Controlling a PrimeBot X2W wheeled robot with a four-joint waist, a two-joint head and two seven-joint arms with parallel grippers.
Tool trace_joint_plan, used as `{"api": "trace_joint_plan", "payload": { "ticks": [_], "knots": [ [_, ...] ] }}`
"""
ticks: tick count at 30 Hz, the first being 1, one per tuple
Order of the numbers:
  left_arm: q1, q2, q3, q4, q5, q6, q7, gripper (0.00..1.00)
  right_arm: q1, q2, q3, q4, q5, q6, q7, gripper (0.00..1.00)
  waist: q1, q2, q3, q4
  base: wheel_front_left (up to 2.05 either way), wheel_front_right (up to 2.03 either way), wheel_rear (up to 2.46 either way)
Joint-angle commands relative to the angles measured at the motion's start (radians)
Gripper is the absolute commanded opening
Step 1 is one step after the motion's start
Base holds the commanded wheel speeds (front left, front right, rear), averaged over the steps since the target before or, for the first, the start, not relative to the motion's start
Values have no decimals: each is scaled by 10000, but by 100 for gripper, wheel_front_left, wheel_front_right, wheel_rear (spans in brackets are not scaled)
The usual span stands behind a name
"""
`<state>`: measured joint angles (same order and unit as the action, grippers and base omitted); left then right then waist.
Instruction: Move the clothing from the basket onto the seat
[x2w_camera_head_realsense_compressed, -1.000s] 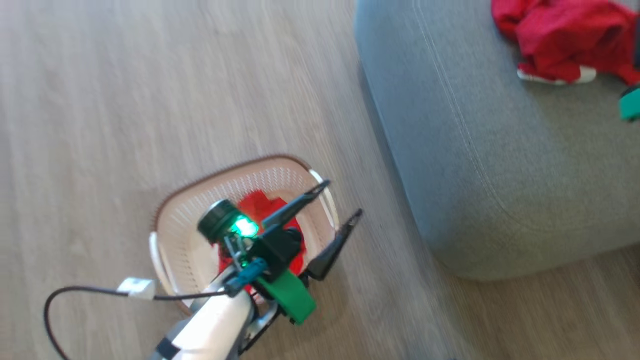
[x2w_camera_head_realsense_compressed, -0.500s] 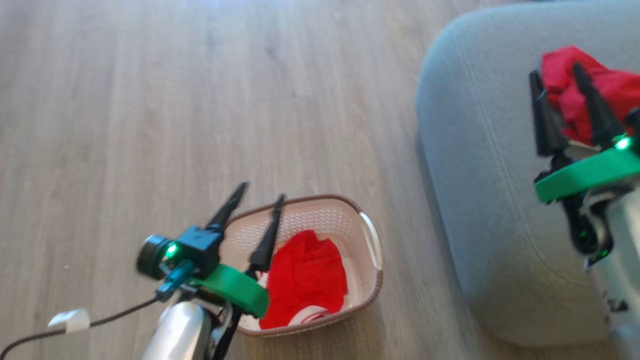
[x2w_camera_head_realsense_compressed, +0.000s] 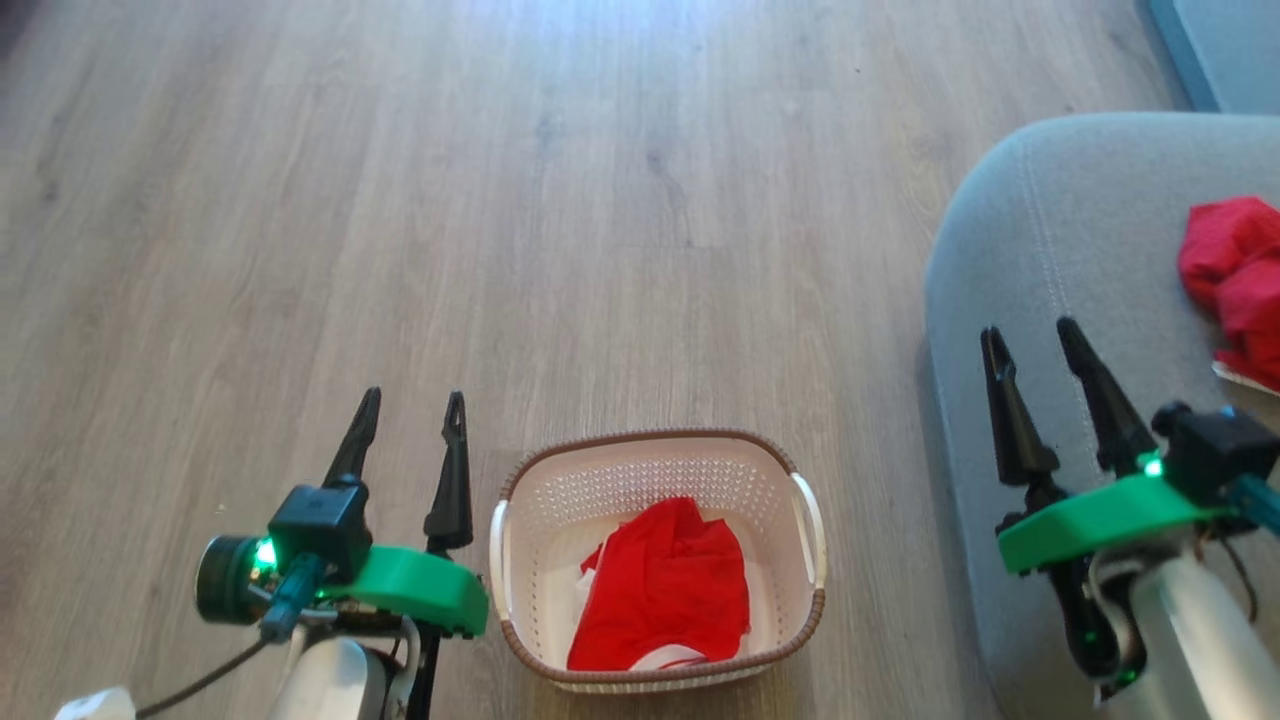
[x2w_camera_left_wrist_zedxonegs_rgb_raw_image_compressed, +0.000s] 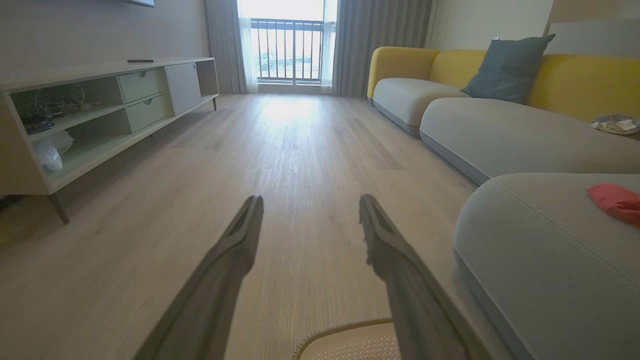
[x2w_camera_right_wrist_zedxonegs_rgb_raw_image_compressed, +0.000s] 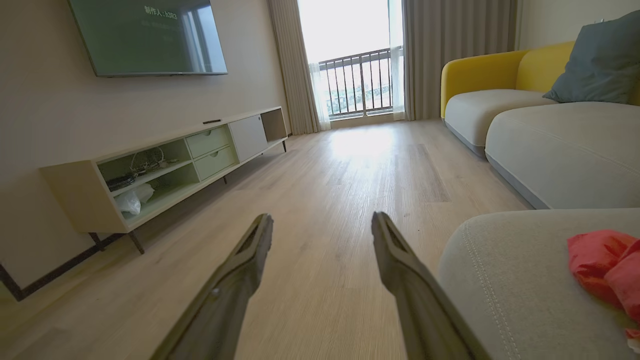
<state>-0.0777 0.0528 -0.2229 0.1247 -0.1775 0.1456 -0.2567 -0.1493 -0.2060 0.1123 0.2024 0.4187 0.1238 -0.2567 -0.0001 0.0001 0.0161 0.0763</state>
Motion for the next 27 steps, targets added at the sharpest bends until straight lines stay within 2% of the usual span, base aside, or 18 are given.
{"api": "trace_joint_plan", "payload": {
  "ticks": [1, 12, 17, 27],
  "knots": [
    [-232, -24, 373, -485, -25, 83, -51, 100, -73, 124, -25, -363, -80, 69, -51, 100, 1, -1, -62, 86, 0, 0, 0],
    [499, -25, 447, -675, -376, 621, -51, 100, 874, 1056, -438, -436, -613, 69, -51, 100, 1, -1, -172, 230, 0, 0, 0],
    [621, -25, 550, -711, -556, 868, -51, 100, 1024, 1160, -405, -433, -824, 69, -51, 100, 1, -1, -213, 208, 0, 0, 0],
    [627, -26, 502, -764, -664, 902, -51, 100, 1163, 1236, -492, -500, -1090, 69, -51, 100, 1, -1, -207, 259, 0, 0, 0]
  ]
}}
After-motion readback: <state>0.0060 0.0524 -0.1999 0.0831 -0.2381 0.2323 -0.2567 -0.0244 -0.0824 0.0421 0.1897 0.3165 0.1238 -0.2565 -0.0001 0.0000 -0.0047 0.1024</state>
